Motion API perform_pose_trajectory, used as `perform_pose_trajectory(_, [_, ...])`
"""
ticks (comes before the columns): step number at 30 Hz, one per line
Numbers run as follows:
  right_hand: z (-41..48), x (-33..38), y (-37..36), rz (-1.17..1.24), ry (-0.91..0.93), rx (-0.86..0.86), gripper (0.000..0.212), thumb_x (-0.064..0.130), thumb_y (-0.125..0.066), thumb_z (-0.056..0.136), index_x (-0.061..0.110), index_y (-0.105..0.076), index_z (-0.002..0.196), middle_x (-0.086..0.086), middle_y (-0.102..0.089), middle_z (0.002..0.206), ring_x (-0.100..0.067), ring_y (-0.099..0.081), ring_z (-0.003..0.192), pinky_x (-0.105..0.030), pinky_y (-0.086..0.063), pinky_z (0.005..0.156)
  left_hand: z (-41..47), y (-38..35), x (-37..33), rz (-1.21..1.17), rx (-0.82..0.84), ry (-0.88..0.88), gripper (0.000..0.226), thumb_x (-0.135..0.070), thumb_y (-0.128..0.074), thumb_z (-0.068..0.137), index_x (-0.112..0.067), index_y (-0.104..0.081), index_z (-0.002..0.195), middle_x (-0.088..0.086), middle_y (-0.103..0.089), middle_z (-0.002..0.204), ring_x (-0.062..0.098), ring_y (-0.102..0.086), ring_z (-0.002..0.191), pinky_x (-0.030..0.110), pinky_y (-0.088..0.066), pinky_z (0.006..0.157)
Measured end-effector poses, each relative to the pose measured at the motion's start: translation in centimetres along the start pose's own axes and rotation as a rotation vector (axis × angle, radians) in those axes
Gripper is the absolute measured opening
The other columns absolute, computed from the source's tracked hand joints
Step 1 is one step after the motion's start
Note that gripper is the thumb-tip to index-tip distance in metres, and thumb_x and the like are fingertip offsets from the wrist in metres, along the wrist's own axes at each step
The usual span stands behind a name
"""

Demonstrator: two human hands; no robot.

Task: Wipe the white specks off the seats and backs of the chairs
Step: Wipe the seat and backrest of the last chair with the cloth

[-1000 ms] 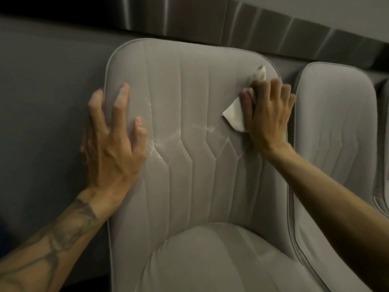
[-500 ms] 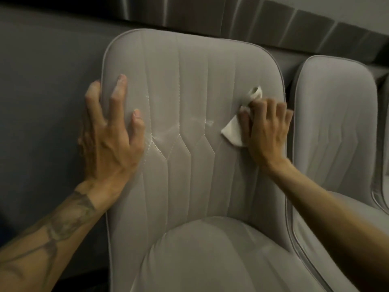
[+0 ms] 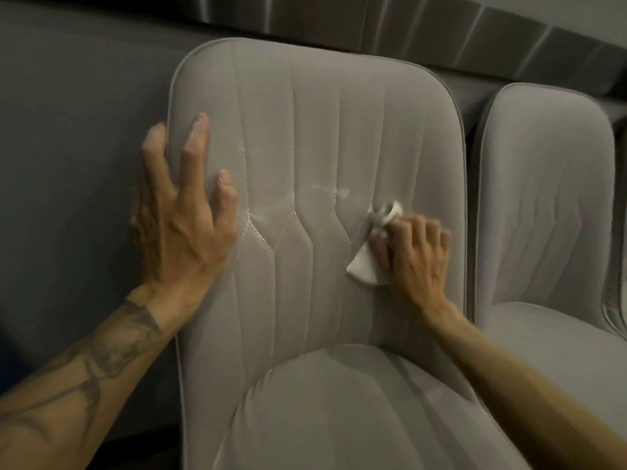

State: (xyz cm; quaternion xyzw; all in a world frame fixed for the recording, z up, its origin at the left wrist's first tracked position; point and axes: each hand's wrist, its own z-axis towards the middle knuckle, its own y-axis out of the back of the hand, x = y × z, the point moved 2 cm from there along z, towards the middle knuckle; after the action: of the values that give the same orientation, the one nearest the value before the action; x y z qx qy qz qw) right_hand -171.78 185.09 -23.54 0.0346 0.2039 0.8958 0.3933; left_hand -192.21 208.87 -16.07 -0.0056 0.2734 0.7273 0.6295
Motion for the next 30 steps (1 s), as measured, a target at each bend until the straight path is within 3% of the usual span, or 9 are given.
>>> perform_pose_trajectory(4, [-6.7, 1.4, 0.1, -0.023, 0.336, 0.255, 0.026, 0.040, -0.061, 0.095, 0.015, -0.066, 0.102, -0.008, -0.063, 0.103, -0.029, -0.058, 0.085, -0.040, -0.044, 0.074, 0.0, 0.0, -0.1, -0.010, 0.008, 0.003, 0.055, -0.035, -0.043, 0.107, -0.025, -0.031, 0.159, 0.023, -0.032, 0.156, 0.045, -0.048, 0.121, 0.061, -0.050, 0.083])
perform_pose_trajectory(6, [-4.4, 0.8, 0.6, -0.035, 0.354, 0.223, 0.028, 0.040, -0.066, 0.091, 0.014, -0.065, 0.102, -0.010, -0.064, 0.098, -0.030, -0.057, 0.082, -0.040, -0.045, 0.072, 0.0, 0.0, 0.0, -0.021, 0.007, 0.002, 0.055, -0.036, -0.042, 0.107, -0.025, -0.031, 0.160, 0.024, -0.031, 0.156, 0.044, -0.048, 0.122, 0.061, -0.051, 0.083])
perform_pose_trajectory(10, [9.2, 0.0, 1.4, -0.012, 0.110, -0.133, 0.032, 0.041, -0.047, 0.104, 0.010, -0.053, 0.101, -0.016, -0.056, 0.093, -0.031, -0.051, 0.081, -0.043, -0.040, 0.075, 0.1, -0.1, 0.1, -0.028, 0.006, -0.001, 0.055, -0.038, -0.040, 0.107, -0.024, -0.032, 0.159, 0.024, -0.032, 0.156, 0.042, -0.048, 0.122, 0.060, -0.052, 0.083])
perform_pose_trajectory(12, [15.3, -0.2, 1.4, 0.026, -0.074, -0.244, 0.039, 0.050, -0.043, 0.104, 0.012, -0.053, 0.100, -0.013, -0.055, 0.098, -0.029, -0.050, 0.085, -0.042, -0.040, 0.077, 0.2, -0.2, 0.2, -0.019, -0.006, -0.006, 0.055, -0.038, -0.041, 0.106, -0.024, -0.032, 0.159, 0.025, -0.033, 0.155, 0.042, -0.048, 0.122, 0.061, -0.051, 0.085])
perform_pose_trajectory(14, [15.7, 0.3, 0.5, 0.048, -0.154, -0.295, 0.037, 0.050, -0.043, 0.104, 0.015, -0.053, 0.100, -0.011, -0.056, 0.098, -0.028, -0.050, 0.085, -0.041, -0.040, 0.076, 0.1, -0.3, 0.2, -0.014, -0.017, -0.011, 0.055, -0.038, -0.042, 0.107, -0.024, -0.032, 0.159, 0.025, -0.033, 0.155, 0.041, -0.047, 0.122, 0.060, -0.051, 0.086])
perform_pose_trajectory(20, [3.1, 3.0, 0.1, 0.084, 0.315, -0.014, 0.021, 0.037, -0.056, 0.102, 0.016, -0.050, 0.100, -0.012, -0.063, 0.093, -0.032, -0.054, 0.078, -0.042, -0.038, 0.071, 0.0, -0.1, 0.1, -0.016, -0.017, 0.002, 0.055, -0.039, -0.041, 0.107, -0.024, -0.033, 0.159, 0.023, -0.032, 0.156, 0.041, -0.047, 0.123, 0.059, -0.050, 0.086])
perform_pose_trajectory(26, [19.1, 2.2, 1.0, 0.050, -0.045, -0.269, 0.040, 0.047, -0.044, 0.105, 0.010, -0.058, 0.100, -0.012, -0.057, 0.099, -0.030, -0.052, 0.086, -0.043, -0.040, 0.076, 0.0, -0.1, 0.2, -0.017, -0.028, -0.008, 0.054, -0.038, -0.041, 0.107, -0.023, -0.035, 0.158, 0.025, -0.034, 0.155, 0.041, -0.048, 0.123, 0.057, -0.051, 0.085])
perform_pose_trajectory(30, [14.5, 3.5, -0.2, 0.082, -0.147, -0.303, 0.037, 0.043, -0.042, 0.105, 0.010, -0.058, 0.098, -0.013, -0.058, 0.096, -0.031, -0.052, 0.084, -0.042, -0.039, 0.074, 0.0, 0.0, 0.1, -0.025, -0.024, -0.009, 0.054, -0.038, -0.042, 0.106, -0.023, -0.035, 0.158, 0.024, -0.034, 0.155, 0.040, -0.047, 0.122, 0.057, -0.051, 0.086])
